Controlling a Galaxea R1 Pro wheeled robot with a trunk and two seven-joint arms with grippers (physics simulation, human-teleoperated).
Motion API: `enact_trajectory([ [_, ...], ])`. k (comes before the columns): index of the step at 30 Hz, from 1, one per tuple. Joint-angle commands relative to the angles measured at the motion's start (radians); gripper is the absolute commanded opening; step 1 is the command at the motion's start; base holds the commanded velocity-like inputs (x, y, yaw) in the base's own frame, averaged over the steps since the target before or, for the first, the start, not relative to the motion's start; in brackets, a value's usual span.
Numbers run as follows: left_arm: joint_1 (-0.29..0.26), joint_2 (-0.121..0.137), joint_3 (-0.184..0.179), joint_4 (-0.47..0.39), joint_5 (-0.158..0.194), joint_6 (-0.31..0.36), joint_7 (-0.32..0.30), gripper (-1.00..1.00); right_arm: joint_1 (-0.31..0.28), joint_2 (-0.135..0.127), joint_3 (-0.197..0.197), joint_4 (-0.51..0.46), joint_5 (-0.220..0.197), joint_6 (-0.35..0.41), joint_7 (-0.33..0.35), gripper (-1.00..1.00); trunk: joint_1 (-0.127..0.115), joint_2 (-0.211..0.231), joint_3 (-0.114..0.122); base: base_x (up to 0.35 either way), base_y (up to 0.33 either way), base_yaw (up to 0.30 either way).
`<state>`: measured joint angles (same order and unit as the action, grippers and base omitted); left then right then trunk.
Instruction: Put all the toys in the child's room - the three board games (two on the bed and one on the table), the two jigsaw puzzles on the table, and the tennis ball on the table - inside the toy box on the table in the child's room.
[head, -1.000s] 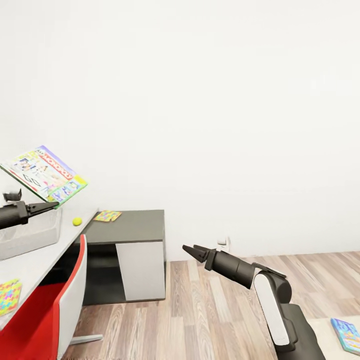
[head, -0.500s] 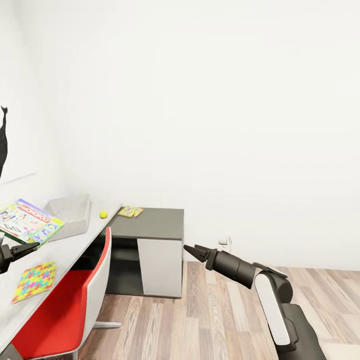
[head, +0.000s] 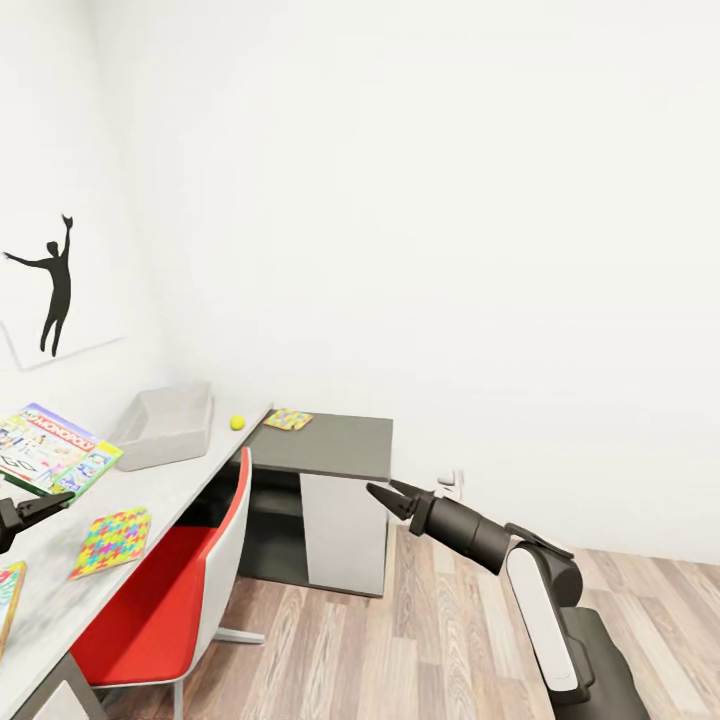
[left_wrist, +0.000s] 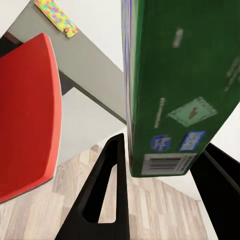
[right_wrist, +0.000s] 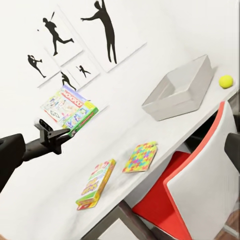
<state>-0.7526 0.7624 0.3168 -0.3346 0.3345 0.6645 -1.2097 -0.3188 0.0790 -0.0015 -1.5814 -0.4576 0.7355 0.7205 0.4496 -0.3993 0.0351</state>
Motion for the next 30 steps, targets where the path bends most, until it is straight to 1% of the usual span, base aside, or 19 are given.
enact_trajectory([
  [1, -0.001, 0.000, 0.001, 0.000, 0.001, 0.008, -0.002, -1.00, 0.000, 0.000, -0.001, 0.000, -0.003, 0.005, -0.002, 1.00, 0.000, -0.001, 0.000, 0.000, -0.077, 0.003],
  [6, -0.001, 0.000, 0.000, 0.000, 0.002, 0.008, -0.003, -1.00, 0.000, 0.003, 0.003, -0.003, 0.002, 0.009, -0.018, 1.00, 0.000, -0.001, 0.000, 0.000, -0.191, 0.001],
  [8, -0.001, 0.000, -0.001, 0.000, 0.002, 0.007, -0.003, -1.00, 0.000, 0.001, 0.020, -0.006, 0.010, 0.014, -0.045, 1.00, 0.000, -0.001, 0.000, 0.000, -0.139, 0.000],
  [10, -0.001, 0.000, -0.001, 0.000, 0.002, 0.007, -0.004, -1.00, -0.001, 0.000, 0.053, -0.015, 0.021, 0.026, -0.098, 1.00, 0.000, -0.001, 0.000, 0.000, -0.065, 0.000],
  [12, -0.001, -0.001, -0.002, 0.000, 0.003, 0.007, -0.005, -1.00, -0.002, 0.005, 0.073, -0.023, 0.026, 0.070, -0.162, 1.00, 0.000, -0.001, 0.000, 0.000, -0.027, 0.000],
  [13, -0.001, -0.001, -0.003, 0.000, 0.003, 0.007, -0.005, -1.00, -0.005, 0.006, 0.076, -0.025, 0.027, 0.089, -0.178, 1.00, 0.000, -0.001, 0.000, 0.000, -0.017, 0.000],
  [15, -0.001, -0.001, -0.003, 0.000, 0.003, 0.007, -0.006, -1.00, -0.040, 0.007, 0.081, -0.028, 0.028, 0.193, -0.226, 1.00, 0.000, -0.001, 0.000, 0.000, -0.009, 0.000],
  [17, -0.001, -0.001, -0.004, 0.000, 0.003, 0.007, -0.005, -1.00, -0.074, 0.003, 0.078, -0.029, 0.024, 0.257, -0.245, 1.00, 0.000, -0.001, 0.000, 0.000, -0.004, 0.000],
  [20, -0.001, -0.002, -0.004, 0.000, 0.003, 0.007, -0.005, -1.00, -0.100, 0.002, 0.075, -0.028, 0.017, 0.294, -0.262, 1.00, 0.000, -0.001, 0.000, 0.000, -0.001, 0.000],
  [24, -0.001, -0.002, -0.004, 0.000, 0.003, 0.007, -0.004, -1.00, -0.106, -0.003, 0.071, -0.029, 0.015, 0.303, -0.262, 1.00, 0.000, -0.001, 0.000, 0.026, 0.000, 0.000],
  [28, -0.001, -0.002, -0.003, 0.000, 0.002, 0.006, -0.003, -1.00, -0.107, -0.004, 0.032, -0.029, 0.014, 0.298, -0.259, 1.00, 0.000, -0.001, 0.000, 0.160, 0.052, 0.000],
  [30, -0.001, -0.002, -0.003, 0.000, 0.002, 0.005, -0.003, -1.00, -0.108, -0.004, 0.020, -0.029, 0.014, 0.297, -0.258, 1.00, 0.000, -0.001, 0.000, 0.246, 0.059, 0.000],
])
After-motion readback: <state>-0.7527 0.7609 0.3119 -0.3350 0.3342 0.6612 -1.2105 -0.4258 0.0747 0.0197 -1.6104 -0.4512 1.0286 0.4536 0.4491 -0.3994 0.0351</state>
